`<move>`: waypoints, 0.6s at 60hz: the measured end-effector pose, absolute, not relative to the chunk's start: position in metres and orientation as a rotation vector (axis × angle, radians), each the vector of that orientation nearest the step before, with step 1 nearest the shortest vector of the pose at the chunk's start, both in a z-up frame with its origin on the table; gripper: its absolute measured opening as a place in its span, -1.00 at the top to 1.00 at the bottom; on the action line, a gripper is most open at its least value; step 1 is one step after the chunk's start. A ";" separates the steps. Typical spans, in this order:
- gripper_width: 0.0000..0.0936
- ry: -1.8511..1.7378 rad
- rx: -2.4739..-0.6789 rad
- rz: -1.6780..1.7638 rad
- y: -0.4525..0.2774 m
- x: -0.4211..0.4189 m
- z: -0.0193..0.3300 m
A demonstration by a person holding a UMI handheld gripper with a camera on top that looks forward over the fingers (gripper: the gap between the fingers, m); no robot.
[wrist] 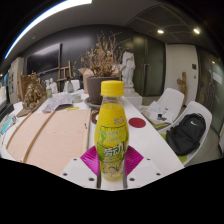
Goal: Pour water
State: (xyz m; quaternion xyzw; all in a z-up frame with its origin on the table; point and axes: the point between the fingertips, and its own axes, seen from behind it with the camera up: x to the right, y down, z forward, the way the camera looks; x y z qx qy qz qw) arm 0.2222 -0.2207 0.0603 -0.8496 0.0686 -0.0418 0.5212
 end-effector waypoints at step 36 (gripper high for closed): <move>0.39 0.745 -1.657 1.202 -0.026 0.108 0.231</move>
